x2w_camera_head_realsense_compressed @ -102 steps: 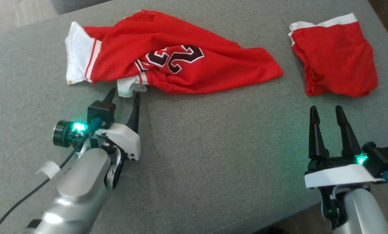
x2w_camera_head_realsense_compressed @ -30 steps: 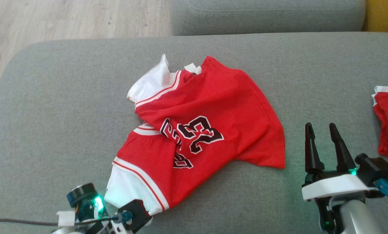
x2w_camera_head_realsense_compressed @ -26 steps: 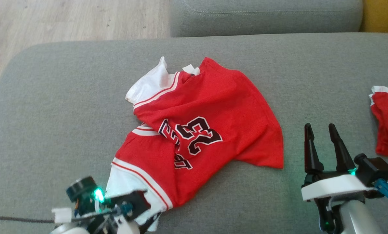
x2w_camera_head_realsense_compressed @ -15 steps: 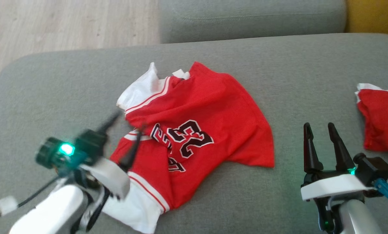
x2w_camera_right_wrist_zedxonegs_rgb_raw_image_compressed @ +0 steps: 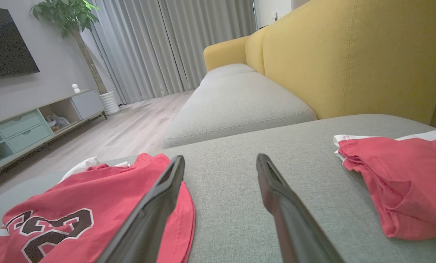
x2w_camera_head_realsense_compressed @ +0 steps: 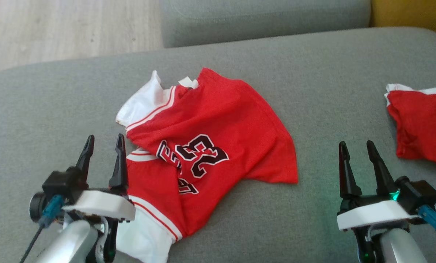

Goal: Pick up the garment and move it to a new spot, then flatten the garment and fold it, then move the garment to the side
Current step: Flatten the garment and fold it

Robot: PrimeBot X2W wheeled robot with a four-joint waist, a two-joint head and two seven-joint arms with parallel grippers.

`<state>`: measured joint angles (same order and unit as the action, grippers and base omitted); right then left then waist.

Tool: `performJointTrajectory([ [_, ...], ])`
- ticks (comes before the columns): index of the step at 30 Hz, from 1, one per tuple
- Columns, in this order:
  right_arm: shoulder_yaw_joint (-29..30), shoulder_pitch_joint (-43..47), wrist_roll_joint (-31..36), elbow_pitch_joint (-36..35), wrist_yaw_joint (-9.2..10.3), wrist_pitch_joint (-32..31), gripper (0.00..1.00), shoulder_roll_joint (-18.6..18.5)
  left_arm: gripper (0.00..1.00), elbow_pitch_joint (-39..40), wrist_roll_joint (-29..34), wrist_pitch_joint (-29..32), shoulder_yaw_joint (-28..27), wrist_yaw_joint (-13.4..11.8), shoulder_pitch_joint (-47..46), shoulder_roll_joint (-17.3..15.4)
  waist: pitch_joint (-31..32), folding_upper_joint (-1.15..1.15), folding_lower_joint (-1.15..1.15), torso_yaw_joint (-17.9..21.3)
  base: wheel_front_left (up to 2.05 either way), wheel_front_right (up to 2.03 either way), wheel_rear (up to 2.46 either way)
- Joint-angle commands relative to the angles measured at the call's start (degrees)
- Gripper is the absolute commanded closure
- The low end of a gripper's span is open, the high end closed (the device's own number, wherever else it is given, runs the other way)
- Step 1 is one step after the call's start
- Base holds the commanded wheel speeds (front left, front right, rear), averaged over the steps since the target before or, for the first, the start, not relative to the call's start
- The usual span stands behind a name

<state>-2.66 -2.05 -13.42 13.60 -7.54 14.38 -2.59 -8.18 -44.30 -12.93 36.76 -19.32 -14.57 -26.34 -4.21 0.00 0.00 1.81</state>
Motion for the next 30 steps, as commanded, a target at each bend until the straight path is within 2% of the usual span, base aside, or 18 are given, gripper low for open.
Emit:
performJointTrajectory([
  [1,-1.37,-1.76,0.9,-2.46,0.05,0.62,0.0,-0.29,0.0,0.42,0.77,-0.88,-3.09,1.05,-4.08,-1.55,-1.46,0.0,0.0,0.88,0.0,0.0,0.0],
  [3,-1.35,-2.24,1.2,-2.79,0.05,0.62,0.0,-0.29,0.0,-0.75,1.84,-0.14,-2.49,2.36,-6.43,-2.66,-2.74,0.0,0.0,1.47,0.0,0.0,0.0],
  [8,-1.26,-3.31,1.49,-3.34,0.05,0.62,0.0,-0.29,0.0,-3.82,3.75,6.24,-0.62,6.31,-14.52,-6.04,-5.89,0.0,0.0,2.69,0.0,0.0,0.0],
  [14,-1.64,-4.97,0.97,-3.64,0.05,0.62,0.0,-0.29,0.0,-13.19,3.59,21.4,2.75,15.28,-27.7,-9.96,-10.11,0.0,0.0,5.17,0.0,0.0,0.0],
  [17,-1.85,-5.86,0.39,-3.69,0.05,0.62,0.0,-0.29,0.0,-17.94,3.19,27.73,4.46,19.85,-32.72,-10.79,-11.67,0.0,0.0,6.57,0.0,0.0,0.0],
  [20,-1.95,-6.53,-0.16,-3.7,0.05,0.62,0.0,-0.29,0.0,-22.09,3.16,32.1,5.95,22.97,-36.47,-10.89,-12.87,0.0,0.0,7.86,0.0,0.0,0.0],
  [24,-2.29,-7.36,-0.72,-3.6,0.05,0.62,0.0,-0.29,0.0,-26.2,1.67,35.49,6.85,25.12,-39.79,-9.94,-14.34,0.0,0.0,9.57,0.0,0.0,0.0],
  [30,-2.44,-7.74,-1.58,-3.63,0.05,0.62,0.0,-0.29,0.0,-30.74,1.26,39.6,9.03,26.17,-42.57,-9.57,-15.93,0.0,0.0,11.6,0.0,0.0,0.0],
])
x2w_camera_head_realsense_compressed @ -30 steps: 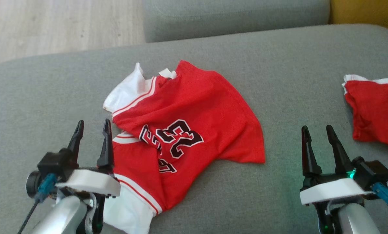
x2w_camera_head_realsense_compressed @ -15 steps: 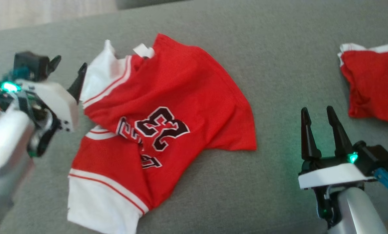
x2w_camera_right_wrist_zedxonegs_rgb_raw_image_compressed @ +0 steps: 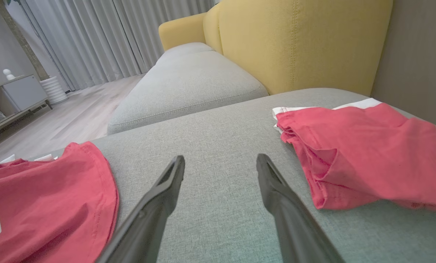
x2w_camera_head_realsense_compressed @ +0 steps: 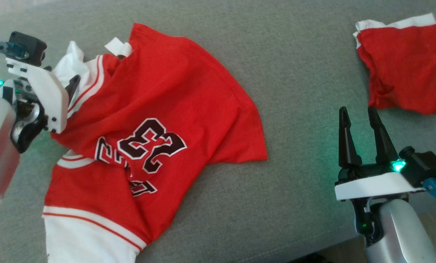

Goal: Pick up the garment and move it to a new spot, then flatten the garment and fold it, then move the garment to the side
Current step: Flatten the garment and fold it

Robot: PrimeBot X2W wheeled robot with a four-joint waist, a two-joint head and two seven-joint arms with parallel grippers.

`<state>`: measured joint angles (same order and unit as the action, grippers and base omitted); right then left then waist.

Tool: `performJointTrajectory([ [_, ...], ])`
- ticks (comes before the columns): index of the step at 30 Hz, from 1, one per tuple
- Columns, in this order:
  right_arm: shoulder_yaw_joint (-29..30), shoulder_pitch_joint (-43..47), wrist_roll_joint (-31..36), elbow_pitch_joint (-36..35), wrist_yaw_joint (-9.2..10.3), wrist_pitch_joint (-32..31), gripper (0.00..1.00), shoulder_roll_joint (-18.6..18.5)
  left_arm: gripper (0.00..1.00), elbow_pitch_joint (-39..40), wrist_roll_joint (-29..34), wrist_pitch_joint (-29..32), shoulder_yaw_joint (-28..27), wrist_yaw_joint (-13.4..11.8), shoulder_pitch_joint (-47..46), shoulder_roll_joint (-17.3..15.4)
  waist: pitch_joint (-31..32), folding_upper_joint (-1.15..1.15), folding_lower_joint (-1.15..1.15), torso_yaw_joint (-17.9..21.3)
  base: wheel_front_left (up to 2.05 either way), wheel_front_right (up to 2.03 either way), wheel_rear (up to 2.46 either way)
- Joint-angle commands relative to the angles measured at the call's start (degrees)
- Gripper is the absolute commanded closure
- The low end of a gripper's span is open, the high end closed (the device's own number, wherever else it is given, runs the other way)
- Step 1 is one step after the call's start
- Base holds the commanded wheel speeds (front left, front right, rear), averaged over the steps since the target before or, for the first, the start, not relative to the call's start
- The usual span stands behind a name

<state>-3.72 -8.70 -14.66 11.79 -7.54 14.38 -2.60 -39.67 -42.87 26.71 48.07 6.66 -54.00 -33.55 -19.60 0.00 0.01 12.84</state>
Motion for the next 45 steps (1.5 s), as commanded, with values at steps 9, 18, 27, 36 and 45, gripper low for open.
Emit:
performJointTrajectory([
  [9,-1.78,-1.58,-1.18,-2.0,0.05,0.62,0.0,-0.28,1.0,-3.01,-1.26,2.42,0.2,0.72,-5.47,-2.53,-2.23,0.0,-0.01,2.56,0.0,0.0,0.0],
  [18,-3.14,-2.31,-1.82,-1.8,0.05,0.62,0.0,-0.28,1.0,-5.37,7.69,-14.29,-0.13,-3.01,-15.39,-2.91,-2.92,0.0,-0.01,4.33,0.0,0.0,0.0],
  [27,-5.39,-3.24,-3.64,-1.63,0.05,0.62,0.0,-0.28,1.0,-11.66,15.45,-17.89,3.03,-5.4,-26.13,-1.38,-4.24,0.0,-0.01,7.13,0.0,0.0,0.0],
  [36,-6.13,-3.59,-5.17,-1.92,0.05,0.62,0.0,-0.28,0.0,-20.21,18.15,-21.67,4.38,-7.24,-31.85,2.02,-4.87,0.0,-0.01,8.35,0.0,0.0,0.0],
  [45,-4.02,-3.53,-1.51,-2.31,0.05,0.62,0.0,-0.28,0.0,-23.84,14.5,-29.31,2.6,-5.18,-28.58,5.45,-1.61,0.0,-0.01,4.09,0.0,0.0,0.0],
])
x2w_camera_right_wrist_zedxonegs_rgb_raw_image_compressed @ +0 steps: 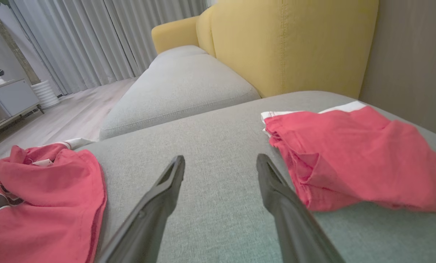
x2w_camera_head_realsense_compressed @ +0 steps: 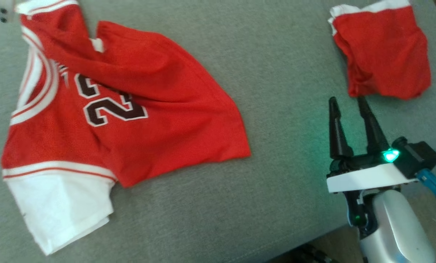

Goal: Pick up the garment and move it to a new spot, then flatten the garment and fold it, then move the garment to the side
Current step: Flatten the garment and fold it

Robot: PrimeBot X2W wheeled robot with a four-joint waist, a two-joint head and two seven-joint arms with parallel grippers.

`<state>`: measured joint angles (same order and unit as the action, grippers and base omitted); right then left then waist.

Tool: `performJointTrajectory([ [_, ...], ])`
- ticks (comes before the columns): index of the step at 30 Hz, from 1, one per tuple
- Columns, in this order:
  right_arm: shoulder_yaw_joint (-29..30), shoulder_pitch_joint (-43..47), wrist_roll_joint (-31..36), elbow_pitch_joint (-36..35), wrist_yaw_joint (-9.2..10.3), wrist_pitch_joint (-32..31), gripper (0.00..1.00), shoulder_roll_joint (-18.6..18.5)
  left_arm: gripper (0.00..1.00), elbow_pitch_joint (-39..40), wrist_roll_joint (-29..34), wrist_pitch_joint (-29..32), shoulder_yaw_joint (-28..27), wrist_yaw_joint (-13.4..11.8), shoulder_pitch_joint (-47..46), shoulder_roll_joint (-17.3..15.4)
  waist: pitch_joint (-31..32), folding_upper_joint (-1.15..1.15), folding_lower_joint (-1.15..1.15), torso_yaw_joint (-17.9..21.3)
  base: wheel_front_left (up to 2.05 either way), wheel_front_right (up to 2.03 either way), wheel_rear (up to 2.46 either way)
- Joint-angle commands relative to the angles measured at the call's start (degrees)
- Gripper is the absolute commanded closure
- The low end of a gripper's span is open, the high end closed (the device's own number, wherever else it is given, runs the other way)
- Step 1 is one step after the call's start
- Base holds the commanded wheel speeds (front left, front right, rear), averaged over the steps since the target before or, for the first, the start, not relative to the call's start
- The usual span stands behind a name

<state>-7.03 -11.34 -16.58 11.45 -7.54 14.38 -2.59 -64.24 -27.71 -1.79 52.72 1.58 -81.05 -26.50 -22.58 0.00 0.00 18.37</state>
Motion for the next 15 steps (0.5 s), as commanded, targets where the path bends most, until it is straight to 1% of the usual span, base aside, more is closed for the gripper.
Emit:
performJointTrajectory([
  [1,-0.09,-0.77,0.89,-2.05,0.05,0.62,0.0,-0.29,0.0,0.75,-1.25,-2.05,-2.39,0.06,-0.71,-1.15,2.15,0.0,0.0,-2.37,0.0,0.0,0.0],
  [7,3.21,0.52,4.53,-2.1,0.05,0.62,0.0,-0.29,0.0,2.22,-6.02,-10.01,-5.7,0.74,6.31,0.89,7.28,0.0,0.0,-7.85,0.0,0.0,0.0],
  [11,6.36,1.33,7.13,-2.31,0.05,0.62,0.0,-0.29,0.0,6.14,-8.46,-12.42,-7.9,-0.36,11.73,1.88,9.8,0.0,0.0,-12.2,0.0,0.0,0.0],
  [15,7.93,2.79,9.26,-2.04,0.05,0.62,0.0,-0.29,0.0,12.0,-10.53,-13.06,-9.66,-1.84,20.1,2.66,12.58,0.0,0.0,-15.87,0.0,0.0,0.0],
])
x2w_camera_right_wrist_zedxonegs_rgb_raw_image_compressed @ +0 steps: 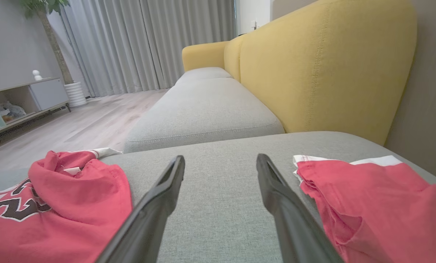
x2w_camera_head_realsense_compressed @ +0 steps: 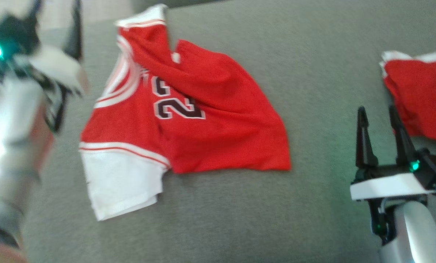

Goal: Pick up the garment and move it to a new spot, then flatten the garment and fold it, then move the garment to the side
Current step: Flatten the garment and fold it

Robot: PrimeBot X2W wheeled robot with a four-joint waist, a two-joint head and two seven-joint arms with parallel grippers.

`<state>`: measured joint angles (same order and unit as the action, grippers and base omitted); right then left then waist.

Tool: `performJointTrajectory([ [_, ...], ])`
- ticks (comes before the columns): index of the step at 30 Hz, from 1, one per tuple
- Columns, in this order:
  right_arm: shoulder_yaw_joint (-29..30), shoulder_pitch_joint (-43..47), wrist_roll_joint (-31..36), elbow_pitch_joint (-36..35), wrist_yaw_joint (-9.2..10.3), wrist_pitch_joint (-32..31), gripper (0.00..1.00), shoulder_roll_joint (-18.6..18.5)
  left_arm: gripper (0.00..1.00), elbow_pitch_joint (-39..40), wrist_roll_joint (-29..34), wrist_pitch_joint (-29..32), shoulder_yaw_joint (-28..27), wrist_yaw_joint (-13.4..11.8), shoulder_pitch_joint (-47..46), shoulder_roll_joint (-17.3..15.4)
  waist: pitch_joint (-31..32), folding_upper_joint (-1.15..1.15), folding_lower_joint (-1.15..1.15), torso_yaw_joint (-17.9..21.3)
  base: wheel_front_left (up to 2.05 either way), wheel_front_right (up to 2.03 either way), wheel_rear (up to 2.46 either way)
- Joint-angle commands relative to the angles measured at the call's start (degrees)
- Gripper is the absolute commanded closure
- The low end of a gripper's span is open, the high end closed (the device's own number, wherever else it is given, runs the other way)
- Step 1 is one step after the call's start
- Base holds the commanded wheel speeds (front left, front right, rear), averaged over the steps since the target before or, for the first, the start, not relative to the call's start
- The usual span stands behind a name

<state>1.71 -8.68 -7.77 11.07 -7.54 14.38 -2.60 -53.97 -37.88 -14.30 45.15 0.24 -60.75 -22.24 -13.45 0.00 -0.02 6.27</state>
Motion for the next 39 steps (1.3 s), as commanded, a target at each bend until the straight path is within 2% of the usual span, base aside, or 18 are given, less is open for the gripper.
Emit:
performJointTrajectory([
  [1,-0.38,0.56,0.72,-1.64,0.05,0.62,0.0,-0.28,0.0,3.5,-0.72,-0.6,-2.44,-1.04,2.08,-1.36,4.16,0.0,0.02,-4.73,0.0,0.0,0.0],
  [3,0.52,1.56,1.08,-1.49,0.05,0.62,0.0,-0.28,0.0,7.62,-0.94,-0.65,-3.01,-2.31,6.57,-0.86,5.66,0.0,0.02,-6.45,0.0,0.0,0.0],
  [10,0.33,4.32,1.19,-1.09,0.05,0.59,0.0,-0.28,0.0,24.26,-1.97,-0.68,-7.55,-9.16,24.49,-0.19,9.82,0.0,0.02,-9.67,0.0,0.0,0.0],
  [15,-0.76,6.2,0.47,-0.84,0.05,0.4,0.0,-0.28,0.0,32.44,-1.38,-0.69,-7.58,-13.21,36.38,0.94,11.29,0.0,0.02,-9.81,0.0,0.0,0.0],
  [20,-2.19,7.32,-0.69,-0.79,0.05,0.41,0.0,-0.28,0.0,36.96,-1.02,-0.69,-9.53,-16.81,43.79,2.22,11.65,0.0,0.02,-9.38,0.0,0.0,0.0],
  [29,-2.66,7.36,-0.93,-0.97,0.05,0.44,0.0,-0.28,0.0,38.2,0.11,0.05,-10.58,-17.81,46.54,1.36,11.23,0.0,0.02,-9.25,0.0,0.0,0.0],
  [39,-3.13,7.14,-1.36,-0.29,0.05,0.36,0.0,-0.28,0.0,30.97,-2.48,11.62,-8.14,-19.54,48.35,0.65,9.64,0.0,0.02,-7.51,0.0,0.0,0.0],
])
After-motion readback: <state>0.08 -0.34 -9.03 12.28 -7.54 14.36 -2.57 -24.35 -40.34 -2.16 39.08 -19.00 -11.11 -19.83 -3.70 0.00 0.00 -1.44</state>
